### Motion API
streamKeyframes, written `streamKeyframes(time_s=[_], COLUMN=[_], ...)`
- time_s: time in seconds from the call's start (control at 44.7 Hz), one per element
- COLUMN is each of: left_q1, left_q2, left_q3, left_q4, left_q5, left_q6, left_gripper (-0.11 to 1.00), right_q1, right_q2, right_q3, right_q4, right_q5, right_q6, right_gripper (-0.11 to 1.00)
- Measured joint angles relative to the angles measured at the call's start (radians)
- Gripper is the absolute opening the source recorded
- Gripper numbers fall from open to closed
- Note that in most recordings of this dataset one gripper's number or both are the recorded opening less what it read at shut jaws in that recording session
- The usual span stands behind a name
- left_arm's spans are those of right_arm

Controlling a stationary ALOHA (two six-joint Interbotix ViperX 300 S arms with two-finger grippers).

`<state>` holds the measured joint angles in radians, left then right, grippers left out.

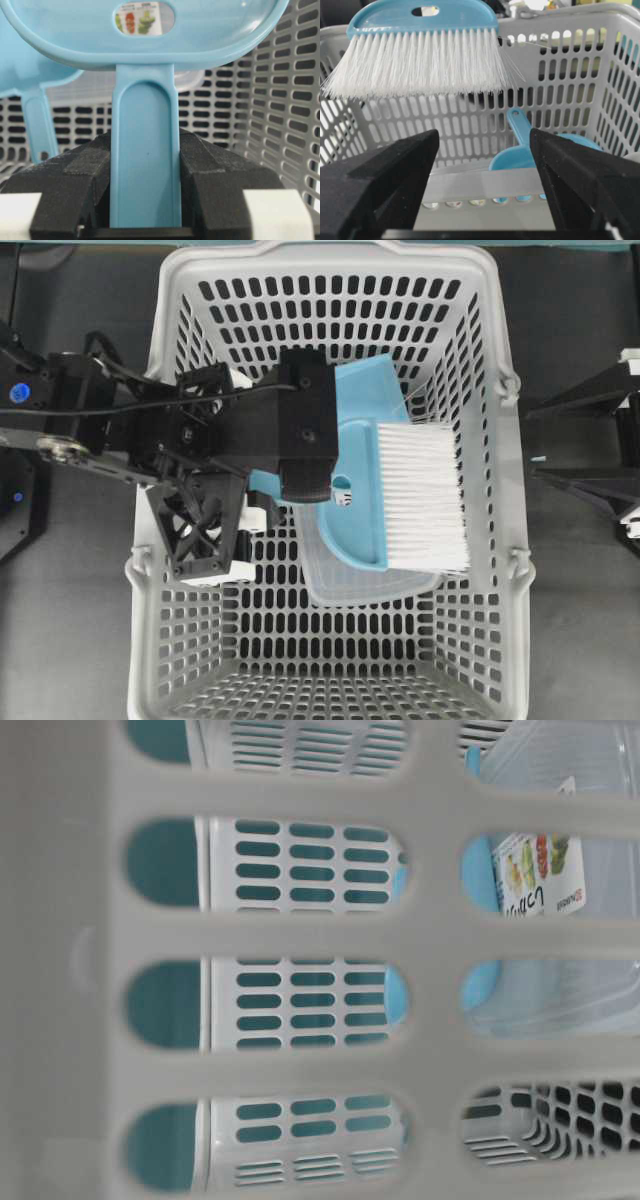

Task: Pick up the hand brush from the shopping basket with the left arm.
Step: 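Lift the hand brush up out of the basket with the left gripper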

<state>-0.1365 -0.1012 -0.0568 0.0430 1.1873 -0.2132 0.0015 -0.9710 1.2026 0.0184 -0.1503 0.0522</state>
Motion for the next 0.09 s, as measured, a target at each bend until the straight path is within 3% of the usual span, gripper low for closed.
streamKeyframes(time_s=[0.09], left_q1=[0.002], left_q2=[0.000], left_q3=[0.000], left_q4=[0.000], left_q5=[0.002], left_q6=[0.000], left_gripper=[0.24], right_q1=[0.000], right_q2=[0.000], right_q3=[0.000], right_q4=[0.000], right_q5=[0.000], right_q6=[0.000], right_gripper=[0.71])
